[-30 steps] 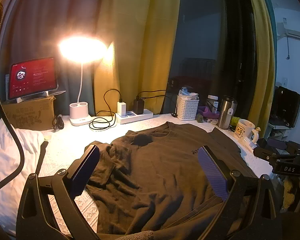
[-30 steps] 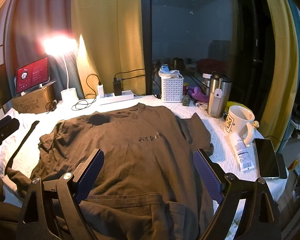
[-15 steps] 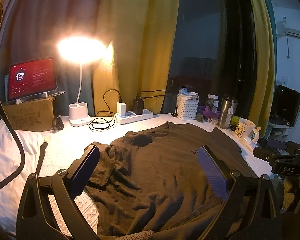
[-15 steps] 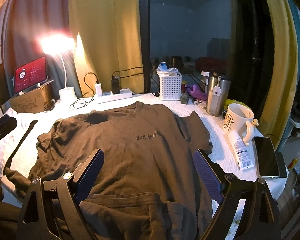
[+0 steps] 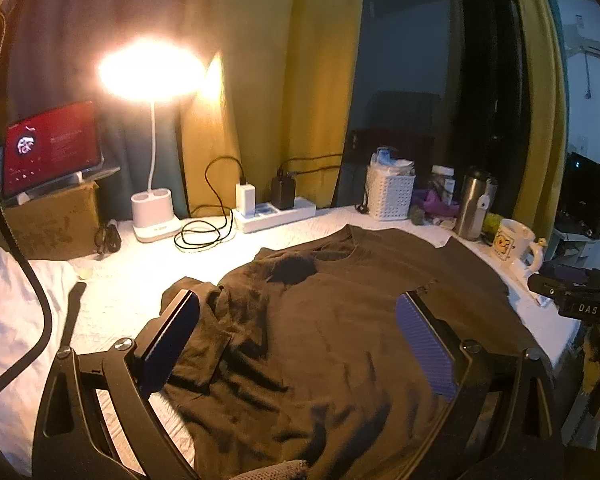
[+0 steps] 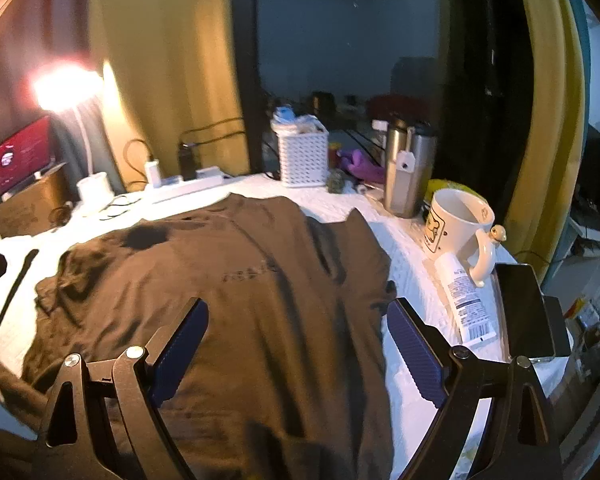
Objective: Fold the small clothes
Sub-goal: 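Grasp the side edge of the brown T-shirt with the right gripper and lift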
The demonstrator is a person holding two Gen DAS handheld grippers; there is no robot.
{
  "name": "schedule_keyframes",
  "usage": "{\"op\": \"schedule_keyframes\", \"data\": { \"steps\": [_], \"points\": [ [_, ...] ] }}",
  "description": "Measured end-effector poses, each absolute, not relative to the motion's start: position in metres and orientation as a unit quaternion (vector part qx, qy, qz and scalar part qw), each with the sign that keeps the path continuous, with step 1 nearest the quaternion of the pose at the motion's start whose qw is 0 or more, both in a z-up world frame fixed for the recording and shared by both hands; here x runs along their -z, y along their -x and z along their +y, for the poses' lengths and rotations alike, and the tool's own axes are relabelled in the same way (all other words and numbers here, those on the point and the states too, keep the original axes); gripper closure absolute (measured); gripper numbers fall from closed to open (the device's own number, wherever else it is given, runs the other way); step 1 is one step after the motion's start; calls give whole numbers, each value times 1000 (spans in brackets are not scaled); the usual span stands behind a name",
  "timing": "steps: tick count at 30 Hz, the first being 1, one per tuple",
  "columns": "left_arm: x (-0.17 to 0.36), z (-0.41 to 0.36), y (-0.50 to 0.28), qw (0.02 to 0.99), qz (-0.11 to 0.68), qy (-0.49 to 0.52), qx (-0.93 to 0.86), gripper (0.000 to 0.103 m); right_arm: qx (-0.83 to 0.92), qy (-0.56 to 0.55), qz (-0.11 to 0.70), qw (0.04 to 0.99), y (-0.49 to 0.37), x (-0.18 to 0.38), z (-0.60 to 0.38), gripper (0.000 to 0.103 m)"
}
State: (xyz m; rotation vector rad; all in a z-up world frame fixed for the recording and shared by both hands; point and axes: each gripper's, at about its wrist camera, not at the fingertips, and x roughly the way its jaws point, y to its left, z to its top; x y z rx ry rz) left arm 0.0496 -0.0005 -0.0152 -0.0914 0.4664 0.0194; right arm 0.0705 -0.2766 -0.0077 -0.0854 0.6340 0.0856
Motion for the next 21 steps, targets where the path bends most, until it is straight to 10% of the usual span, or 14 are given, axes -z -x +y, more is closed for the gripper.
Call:
{"op": "schedule_keyframes", "data": {
  "steps": [21],
  "points": [
    [26, 6, -145, 953, 298, 47, -31, 5, -20, 45, 393, 918, -234, 49, -338, 11]
  ]
}}
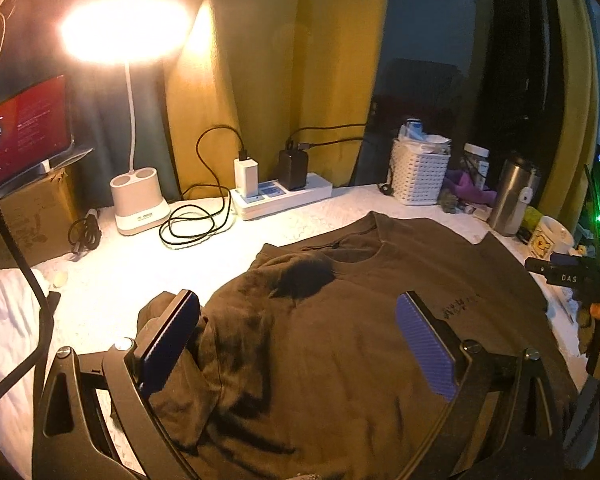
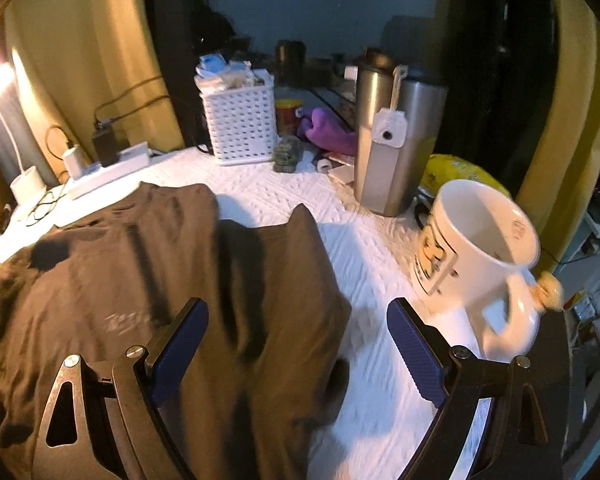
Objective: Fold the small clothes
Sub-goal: 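Grasp the side edge of the brown T-shirt with the right gripper and lift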
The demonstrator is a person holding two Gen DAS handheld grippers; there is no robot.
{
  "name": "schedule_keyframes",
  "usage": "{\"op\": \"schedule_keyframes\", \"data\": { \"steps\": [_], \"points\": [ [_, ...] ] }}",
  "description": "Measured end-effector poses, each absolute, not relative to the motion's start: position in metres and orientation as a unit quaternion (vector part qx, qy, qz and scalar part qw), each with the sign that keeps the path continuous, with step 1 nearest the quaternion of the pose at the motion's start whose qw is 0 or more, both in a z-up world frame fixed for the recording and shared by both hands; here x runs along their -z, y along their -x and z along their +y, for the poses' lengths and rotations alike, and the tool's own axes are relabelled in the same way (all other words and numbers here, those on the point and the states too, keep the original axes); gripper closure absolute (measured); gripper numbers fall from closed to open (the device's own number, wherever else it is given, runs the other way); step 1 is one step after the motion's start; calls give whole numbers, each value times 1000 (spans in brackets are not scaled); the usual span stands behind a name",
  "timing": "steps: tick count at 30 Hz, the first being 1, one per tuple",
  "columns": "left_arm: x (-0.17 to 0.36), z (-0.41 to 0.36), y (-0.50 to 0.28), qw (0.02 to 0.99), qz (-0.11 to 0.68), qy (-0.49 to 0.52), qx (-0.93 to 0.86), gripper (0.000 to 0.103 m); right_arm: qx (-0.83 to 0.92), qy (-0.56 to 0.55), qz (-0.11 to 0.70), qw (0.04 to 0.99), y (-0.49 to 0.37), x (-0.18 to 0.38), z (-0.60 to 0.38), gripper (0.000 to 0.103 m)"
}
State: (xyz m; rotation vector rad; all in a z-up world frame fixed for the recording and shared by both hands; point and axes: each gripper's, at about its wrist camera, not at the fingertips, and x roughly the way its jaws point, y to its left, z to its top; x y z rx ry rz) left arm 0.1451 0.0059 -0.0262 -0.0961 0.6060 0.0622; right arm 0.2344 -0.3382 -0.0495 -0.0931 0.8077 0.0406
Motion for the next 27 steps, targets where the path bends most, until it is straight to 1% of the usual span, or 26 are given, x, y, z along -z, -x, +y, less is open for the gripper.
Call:
{"op": "schedule_keyframes", "data": {
  "steps": [10, 11, 12, 14, 15, 16, 17, 18, 19, 21, 22, 24, 26, 27],
  "points": [
    [38, 12, -185, 942, 327, 43, -54, 5, -40, 57, 429, 900, -296, 80, -347, 12],
    [38, 13, -188, 942, 329, 42, -56, 5, -44, 59, 435, 897, -301, 84, -346, 13],
    [39, 13, -191, 940, 333, 41, -57, 5, -47, 62, 438, 896, -304, 86, -345, 21],
    [42, 13, -194, 939, 338, 39, -60, 5, -47, 69, 448, 890, -314, 94, -342, 29],
    [44, 13, -197, 937, 342, 38, -60, 5, -46, 69, 455, 887, -320, 98, -342, 38],
    [45, 12, -199, 936, 345, 36, -59, 5, -45, 69, 463, 883, -325, 102, -342, 38],
    [46, 11, -200, 935, 348, 35, -59, 5, -46, 71, 457, 885, -327, 101, -341, 42],
    [47, 10, -202, 934, 351, 33, -57, 5, -50, 73, 458, 884, -329, 100, -340, 50],
    [49, 9, -203, 933, 353, 32, -56, 5, -57, 77, 458, 884, -331, 100, -338, 54],
    [51, 8, -206, 932, 357, 31, -54, 5, -72, 82, 455, 884, -333, 100, -334, 70],
    [52, 8, -206, 931, 358, 31, -53, 5, -78, 85, 452, 884, -333, 99, -332, 75],
    [53, 7, -208, 931, 361, 32, -52, 5, -88, 93, 448, 885, -333, 100, -326, 90],
    [52, 6, -209, 931, 360, 31, -51, 5, -84, 103, 444, 886, -333, 99, -323, 97],
    [51, 5, -208, 932, 359, 29, -50, 5, -75, 108, 442, 887, -333, 98, -324, 98]
  ]
}}
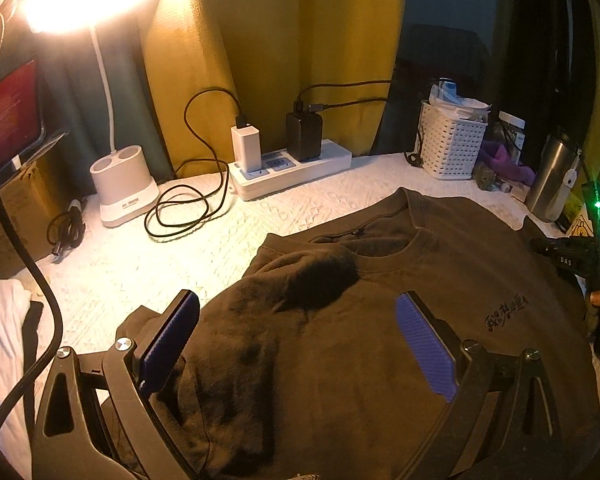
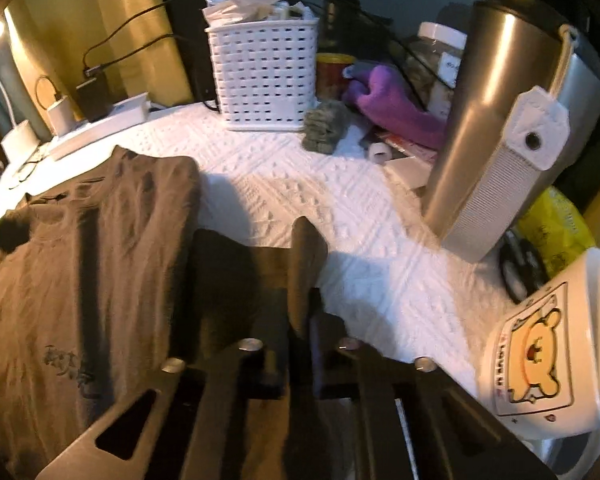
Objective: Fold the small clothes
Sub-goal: 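Grasp the side edge of the brown T-shirt with the right gripper and lift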
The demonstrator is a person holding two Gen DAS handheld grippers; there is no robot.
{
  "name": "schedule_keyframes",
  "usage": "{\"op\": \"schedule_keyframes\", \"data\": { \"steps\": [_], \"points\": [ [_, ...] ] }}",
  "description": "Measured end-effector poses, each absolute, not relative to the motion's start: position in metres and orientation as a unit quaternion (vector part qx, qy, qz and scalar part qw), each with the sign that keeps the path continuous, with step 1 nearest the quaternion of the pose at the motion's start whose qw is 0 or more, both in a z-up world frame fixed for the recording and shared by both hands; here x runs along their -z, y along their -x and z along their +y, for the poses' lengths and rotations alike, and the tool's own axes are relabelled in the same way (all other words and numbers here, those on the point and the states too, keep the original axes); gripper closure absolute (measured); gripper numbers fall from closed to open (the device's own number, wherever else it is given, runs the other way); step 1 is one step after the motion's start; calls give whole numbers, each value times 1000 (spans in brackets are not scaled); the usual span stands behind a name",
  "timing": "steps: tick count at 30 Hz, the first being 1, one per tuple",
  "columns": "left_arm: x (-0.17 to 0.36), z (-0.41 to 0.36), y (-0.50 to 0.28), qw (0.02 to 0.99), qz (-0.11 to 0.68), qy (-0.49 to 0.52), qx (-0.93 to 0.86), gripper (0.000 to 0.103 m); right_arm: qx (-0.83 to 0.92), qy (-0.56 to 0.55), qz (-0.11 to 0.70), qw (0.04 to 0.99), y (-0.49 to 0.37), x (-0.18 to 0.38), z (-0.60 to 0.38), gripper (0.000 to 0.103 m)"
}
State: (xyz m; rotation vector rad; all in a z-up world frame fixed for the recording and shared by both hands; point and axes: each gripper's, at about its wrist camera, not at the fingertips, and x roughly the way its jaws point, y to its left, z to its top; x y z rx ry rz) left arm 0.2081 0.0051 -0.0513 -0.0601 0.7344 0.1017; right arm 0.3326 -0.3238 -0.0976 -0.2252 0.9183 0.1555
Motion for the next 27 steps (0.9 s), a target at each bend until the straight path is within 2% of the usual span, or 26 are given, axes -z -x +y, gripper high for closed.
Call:
{"op": "schedule_keyframes", "data": {
  "steps": [13, 27],
  "points": [
    [50, 13, -200, 934, 352, 42, -52, 5, 24, 134, 395, 909, -312, 63, -359, 99],
    [47, 25, -179, 938, 337, 65, -42, 5, 45, 135, 347, 927, -269, 19, -343, 99]
  ]
}}
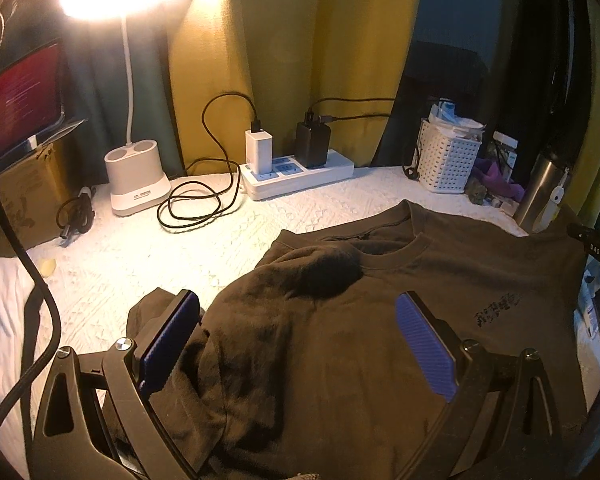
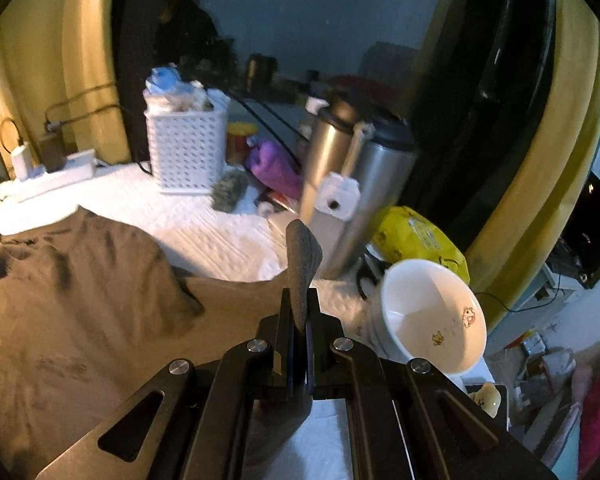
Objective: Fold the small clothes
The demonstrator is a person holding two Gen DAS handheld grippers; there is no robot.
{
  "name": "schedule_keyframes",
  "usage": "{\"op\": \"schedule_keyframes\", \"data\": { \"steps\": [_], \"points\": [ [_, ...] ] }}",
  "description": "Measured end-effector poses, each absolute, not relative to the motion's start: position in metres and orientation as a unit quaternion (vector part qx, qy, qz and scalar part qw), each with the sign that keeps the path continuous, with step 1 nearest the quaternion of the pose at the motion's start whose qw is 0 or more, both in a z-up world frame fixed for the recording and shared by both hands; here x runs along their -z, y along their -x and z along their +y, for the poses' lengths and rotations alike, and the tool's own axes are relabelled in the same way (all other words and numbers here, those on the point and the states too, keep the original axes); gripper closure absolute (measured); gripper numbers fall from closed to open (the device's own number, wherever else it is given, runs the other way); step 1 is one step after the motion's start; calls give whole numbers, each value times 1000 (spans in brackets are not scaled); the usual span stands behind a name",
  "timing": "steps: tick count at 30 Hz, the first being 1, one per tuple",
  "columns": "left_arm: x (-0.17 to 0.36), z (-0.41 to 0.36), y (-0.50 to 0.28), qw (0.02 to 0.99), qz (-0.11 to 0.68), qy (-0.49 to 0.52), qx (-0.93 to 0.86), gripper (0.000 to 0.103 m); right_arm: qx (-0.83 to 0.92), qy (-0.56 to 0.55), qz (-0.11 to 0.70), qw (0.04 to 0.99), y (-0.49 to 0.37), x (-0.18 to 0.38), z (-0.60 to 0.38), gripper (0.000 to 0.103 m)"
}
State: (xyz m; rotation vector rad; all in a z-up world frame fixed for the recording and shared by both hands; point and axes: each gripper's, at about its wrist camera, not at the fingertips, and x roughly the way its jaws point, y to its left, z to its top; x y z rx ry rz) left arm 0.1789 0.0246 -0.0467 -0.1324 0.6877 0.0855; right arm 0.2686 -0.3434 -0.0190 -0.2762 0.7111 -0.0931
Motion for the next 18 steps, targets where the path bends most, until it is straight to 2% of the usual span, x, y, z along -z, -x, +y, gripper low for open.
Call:
{"op": "schedule_keyframes", "data": {
  "steps": [9, 18],
  "points": [
    [45, 33, -161, 941, 327, 80, -36, 5, -29, 143, 334, 931, -253, 13, -279, 99],
    [46, 39, -153, 941, 326, 83, -39, 5, -114, 141, 392, 902, -240, 60, -224, 99]
  ]
}}
